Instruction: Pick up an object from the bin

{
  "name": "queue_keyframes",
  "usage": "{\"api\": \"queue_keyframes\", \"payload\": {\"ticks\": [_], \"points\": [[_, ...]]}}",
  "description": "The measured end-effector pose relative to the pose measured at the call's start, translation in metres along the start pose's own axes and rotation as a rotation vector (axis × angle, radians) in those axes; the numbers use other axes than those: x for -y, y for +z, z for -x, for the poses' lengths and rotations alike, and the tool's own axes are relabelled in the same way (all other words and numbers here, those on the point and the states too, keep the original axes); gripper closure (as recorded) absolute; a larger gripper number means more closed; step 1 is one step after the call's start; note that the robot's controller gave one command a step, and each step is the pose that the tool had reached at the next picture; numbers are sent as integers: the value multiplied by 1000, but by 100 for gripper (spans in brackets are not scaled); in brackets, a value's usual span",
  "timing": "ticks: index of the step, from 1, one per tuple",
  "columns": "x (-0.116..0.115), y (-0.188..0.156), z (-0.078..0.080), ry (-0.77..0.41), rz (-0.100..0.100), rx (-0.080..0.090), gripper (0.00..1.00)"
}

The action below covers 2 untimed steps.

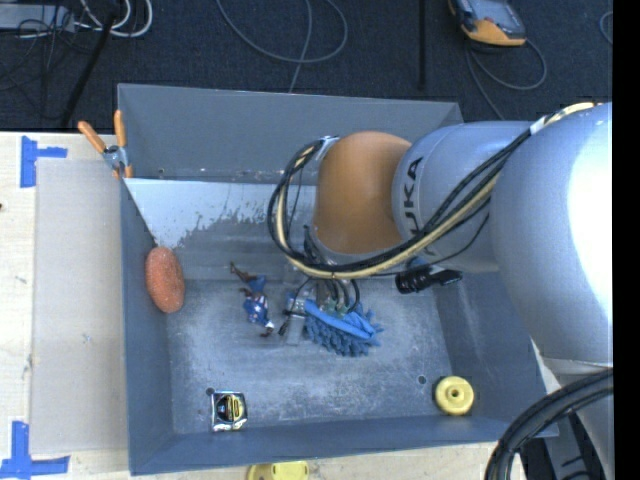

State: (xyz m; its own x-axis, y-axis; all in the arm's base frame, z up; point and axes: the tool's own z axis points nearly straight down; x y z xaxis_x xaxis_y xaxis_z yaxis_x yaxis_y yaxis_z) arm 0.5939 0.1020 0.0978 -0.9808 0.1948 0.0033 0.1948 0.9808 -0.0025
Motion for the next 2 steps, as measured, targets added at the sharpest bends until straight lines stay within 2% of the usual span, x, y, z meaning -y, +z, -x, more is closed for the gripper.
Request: {"api": "queue_keyframes", "payload": {"ticks": [1, 2], "points": [[39, -14, -8, 147, 2, 1, 0], [78, 25, -8, 196, 3, 2, 0]]}}
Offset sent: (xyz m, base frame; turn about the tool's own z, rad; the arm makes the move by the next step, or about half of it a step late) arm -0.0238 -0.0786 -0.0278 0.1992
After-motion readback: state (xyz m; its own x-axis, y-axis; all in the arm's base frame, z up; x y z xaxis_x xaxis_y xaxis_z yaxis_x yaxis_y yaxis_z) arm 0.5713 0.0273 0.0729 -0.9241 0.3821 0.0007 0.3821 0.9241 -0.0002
